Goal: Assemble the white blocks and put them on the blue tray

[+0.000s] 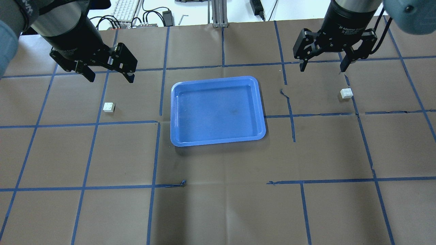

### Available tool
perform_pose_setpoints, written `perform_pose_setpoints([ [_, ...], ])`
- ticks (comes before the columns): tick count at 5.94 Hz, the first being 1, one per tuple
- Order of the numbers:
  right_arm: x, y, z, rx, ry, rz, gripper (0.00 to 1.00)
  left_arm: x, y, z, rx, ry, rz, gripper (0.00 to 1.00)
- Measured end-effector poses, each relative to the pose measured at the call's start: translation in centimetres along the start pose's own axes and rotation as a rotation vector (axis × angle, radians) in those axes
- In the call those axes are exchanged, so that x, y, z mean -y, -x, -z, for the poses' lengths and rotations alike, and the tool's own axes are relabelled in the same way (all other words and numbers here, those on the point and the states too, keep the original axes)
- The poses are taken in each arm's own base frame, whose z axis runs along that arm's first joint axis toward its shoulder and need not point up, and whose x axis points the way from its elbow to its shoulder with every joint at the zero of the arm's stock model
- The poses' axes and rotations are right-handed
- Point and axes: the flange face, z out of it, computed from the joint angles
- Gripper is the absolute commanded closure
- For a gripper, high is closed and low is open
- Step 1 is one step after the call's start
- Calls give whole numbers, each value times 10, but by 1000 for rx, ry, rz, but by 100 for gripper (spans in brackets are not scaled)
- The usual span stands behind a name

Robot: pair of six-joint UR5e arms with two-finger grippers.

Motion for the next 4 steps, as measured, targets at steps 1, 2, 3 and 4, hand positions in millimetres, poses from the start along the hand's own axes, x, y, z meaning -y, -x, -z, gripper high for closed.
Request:
perform_pose_setpoints([
  [1, 0, 0, -1, 1, 3, -4, 0, -1, 6, 1, 8, 5, 12, 1],
  [2, 0, 0, -1, 4, 4, -6, 0, 0, 25, -3, 18, 21, 24, 1],
  [3, 1, 1, -1, 5, 4, -6, 0, 2, 54, -17, 24, 47, 37, 1],
  [4, 1, 0, -2, 5, 6, 3, 0, 4, 83, -40, 21, 79, 64, 1],
])
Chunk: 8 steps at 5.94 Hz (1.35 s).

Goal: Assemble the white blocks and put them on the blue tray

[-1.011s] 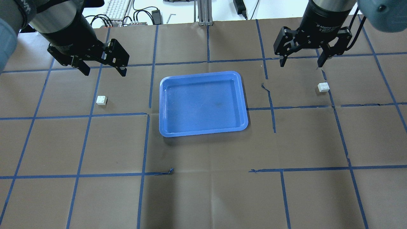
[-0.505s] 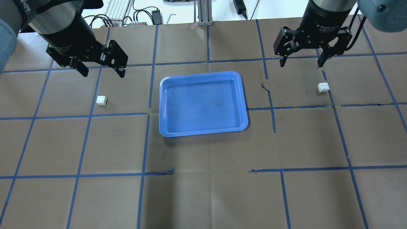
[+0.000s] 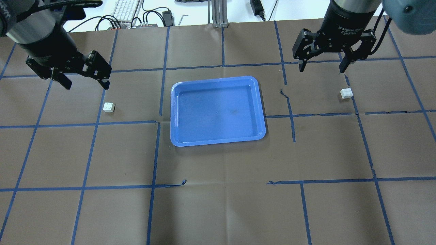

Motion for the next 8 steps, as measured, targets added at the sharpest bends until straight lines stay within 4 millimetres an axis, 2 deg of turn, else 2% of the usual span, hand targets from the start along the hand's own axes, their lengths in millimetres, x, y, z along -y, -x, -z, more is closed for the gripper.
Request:
perform_pose_setpoints([
  [1, 1, -1, 0, 2, -3, 50, 0, 10, 21, -30, -3, 12, 14, 1],
  [3, 8, -4, 5, -8, -47, 306, 0, 45, 47, -93, 3, -9, -21, 1],
  [4, 12, -12, 4, -10, -50, 433, 0, 61, 63, -126, 8, -29, -40, 1],
  [5, 21, -29, -1, -7, -44, 578, 0, 73, 84, -163, 19, -65, -58, 1],
  [6, 33, -54, -8, -1, -32, 743, 0, 84, 99, -199, 33, -90, -101, 1],
  [8, 62, -109, -25, 1, -27, 1174, 0, 110, 111, -253, 41, -116, -139, 3],
])
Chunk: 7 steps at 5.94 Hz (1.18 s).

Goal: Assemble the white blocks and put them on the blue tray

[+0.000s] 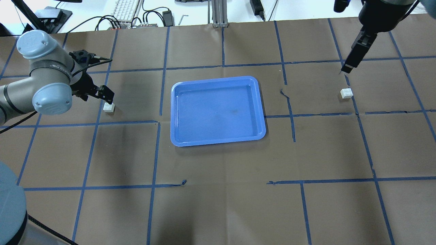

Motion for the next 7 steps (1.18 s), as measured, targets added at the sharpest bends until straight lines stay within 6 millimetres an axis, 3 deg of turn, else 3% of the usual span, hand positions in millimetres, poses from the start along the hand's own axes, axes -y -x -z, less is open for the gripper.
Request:
perform_pose_setpoints([
  [2, -43, -55, -27, -19, -47, 354, 0, 4, 2, -32, -9, 14, -8, 10],
  [3, -73, -87, -48, -35, -117, 465, 0, 3, 2, -40, -14, 27, -13, 21],
  [4, -100, -113, -70, -49, -182, 505, 0, 3, 2, -49, -19, 42, -14, 45],
  [5, -120, -132, -97, -41, -267, 505, 1, 3, 2, -54, -21, 49, -17, 79],
  [6, -135, -150, -133, -21, -372, 505, 1, 5, 3, -53, -18, 47, -20, 96],
  [7, -149, -168, -180, 5, -482, 500, 1, 6, 4, -49, -14, 40, -31, 100],
])
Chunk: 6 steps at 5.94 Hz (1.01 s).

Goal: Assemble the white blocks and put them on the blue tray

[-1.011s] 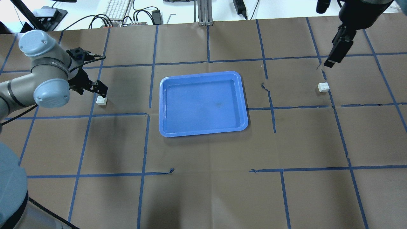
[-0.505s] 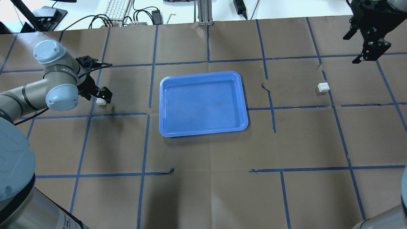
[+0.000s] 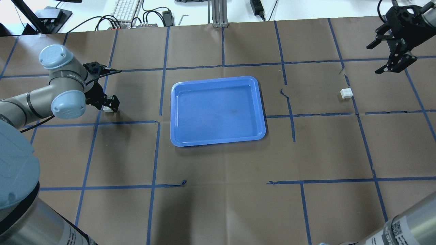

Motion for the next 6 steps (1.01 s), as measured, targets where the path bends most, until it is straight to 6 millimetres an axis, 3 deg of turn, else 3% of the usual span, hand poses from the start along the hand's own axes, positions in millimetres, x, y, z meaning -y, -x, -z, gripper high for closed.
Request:
perform_pose_setpoints([
  [1, -34, -1, -33, 7, -81, -8, 0, 2, 0, 7, 8, -12, -61, 100],
  [2, -52, 1, -56, 24, -120, -10, 0, 5, -7, 18, 21, -29, -188, 100],
  [3, -60, 6, -71, 42, -143, -3, 0, 11, -28, 41, 42, -57, -349, 100],
  [4, -63, 13, -84, 59, -160, 7, 0, 16, -60, 66, 57, -77, -494, 100],
  [6, -66, 22, -98, 81, -170, 8, 1, 23, -165, 83, 59, -54, -777, 100],
])
